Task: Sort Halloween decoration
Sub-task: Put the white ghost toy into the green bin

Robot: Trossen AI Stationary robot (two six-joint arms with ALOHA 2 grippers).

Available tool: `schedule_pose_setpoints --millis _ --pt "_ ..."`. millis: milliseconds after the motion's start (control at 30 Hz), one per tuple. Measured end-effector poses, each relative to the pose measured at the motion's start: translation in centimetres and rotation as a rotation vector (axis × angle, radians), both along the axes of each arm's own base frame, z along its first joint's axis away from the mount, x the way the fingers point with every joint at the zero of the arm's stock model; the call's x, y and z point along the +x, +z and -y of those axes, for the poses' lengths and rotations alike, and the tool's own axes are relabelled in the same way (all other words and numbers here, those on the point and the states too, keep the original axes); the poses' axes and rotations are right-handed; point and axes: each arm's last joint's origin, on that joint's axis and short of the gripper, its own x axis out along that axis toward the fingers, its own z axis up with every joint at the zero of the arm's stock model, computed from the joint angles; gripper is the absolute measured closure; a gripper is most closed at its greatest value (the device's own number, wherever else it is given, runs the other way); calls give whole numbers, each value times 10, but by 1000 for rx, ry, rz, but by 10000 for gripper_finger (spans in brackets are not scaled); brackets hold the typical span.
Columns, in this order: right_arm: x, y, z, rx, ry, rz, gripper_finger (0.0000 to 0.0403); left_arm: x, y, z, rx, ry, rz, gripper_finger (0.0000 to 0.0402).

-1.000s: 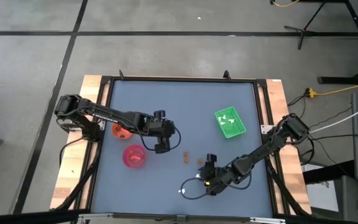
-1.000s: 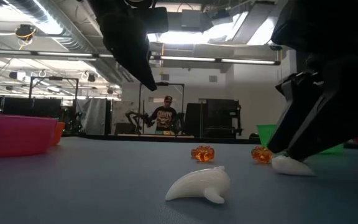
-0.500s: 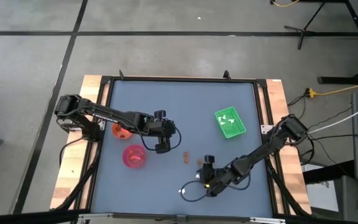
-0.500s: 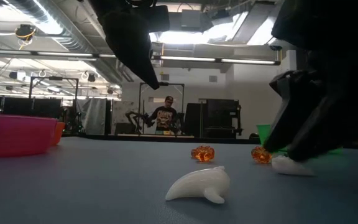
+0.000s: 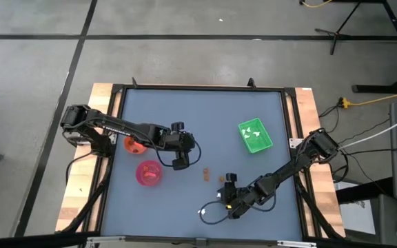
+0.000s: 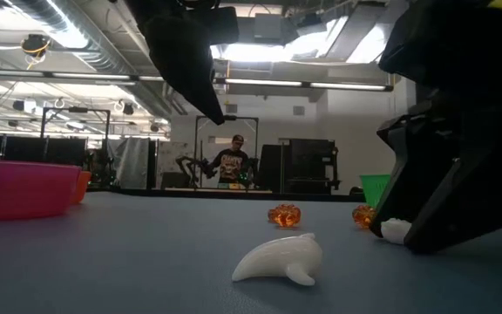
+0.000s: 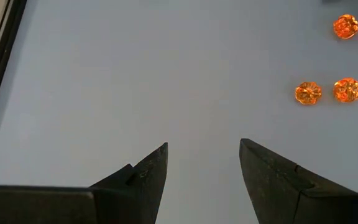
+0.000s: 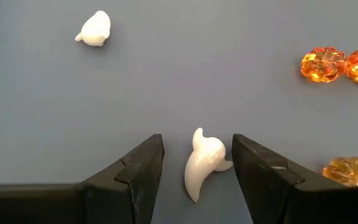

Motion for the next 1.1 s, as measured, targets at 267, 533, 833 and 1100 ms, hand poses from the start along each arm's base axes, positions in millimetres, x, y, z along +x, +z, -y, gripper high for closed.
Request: schedule_pose_setpoints --millis 267,533,833,1100 --pt "0 0 0 3 3 -5 206 0 0 0 0 0 0 218" --pt "0 -1 0 2 3 -6 206 0 0 0 0 0 0 218" --pt "0 -1 0 2 4 -7 207 0 0 0 0 0 0 218" --pt "0 -1 0 9 9 -8 279 0 0 0 0 0 0 218"
